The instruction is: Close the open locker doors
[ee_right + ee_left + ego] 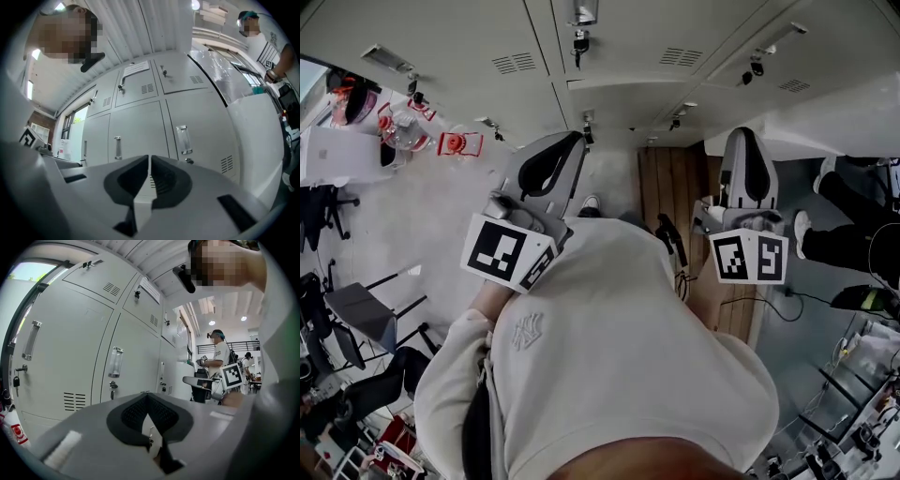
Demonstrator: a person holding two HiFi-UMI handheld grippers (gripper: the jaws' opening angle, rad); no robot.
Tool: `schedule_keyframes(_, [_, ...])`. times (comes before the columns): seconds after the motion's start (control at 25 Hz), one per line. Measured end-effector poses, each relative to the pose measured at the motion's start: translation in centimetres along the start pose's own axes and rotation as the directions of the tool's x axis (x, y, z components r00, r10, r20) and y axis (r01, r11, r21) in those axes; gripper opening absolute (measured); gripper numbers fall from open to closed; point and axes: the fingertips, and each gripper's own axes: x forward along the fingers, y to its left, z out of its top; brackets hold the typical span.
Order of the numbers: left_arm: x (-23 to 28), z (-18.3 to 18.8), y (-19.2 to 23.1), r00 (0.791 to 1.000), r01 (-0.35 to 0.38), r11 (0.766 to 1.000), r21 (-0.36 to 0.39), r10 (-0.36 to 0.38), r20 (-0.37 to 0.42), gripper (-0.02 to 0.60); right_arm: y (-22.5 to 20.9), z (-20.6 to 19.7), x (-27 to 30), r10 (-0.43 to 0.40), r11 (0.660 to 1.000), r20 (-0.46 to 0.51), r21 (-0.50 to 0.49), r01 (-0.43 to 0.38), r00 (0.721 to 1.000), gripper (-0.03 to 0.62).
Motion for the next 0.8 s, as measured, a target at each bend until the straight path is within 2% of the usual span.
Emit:
schedule_keyframes(0.36, [-1.1, -0.5, -6.5, 1.0, -0.017, 1.0, 0.003, 0.017, -0.013, -0.002, -0.6, 0.6, -5.3, 0.075, 0.997, -0.025, 0.014, -0.075, 0.997, 0.017])
schedule_keyframes(0.6, [-1.7, -1.6, -14.3, 1.0, 0.005, 1.0, -0.008, -0.005, -0.01, -0.002, -3.3, 1.2, -12.1, 0.068, 0.998, -0.059, -0.012, -0.069, 0.996, 0.017])
schedule_keyframes(0.8, [-2.6, -3.4, -18.1, 1.0, -0.015, 1.0, -0.017, 0.015, -0.023, -0.002, -4.7, 0.6, -16.5, 0.062, 0.998, -0.058, 0.009, -0.062, 0.996, 0.017])
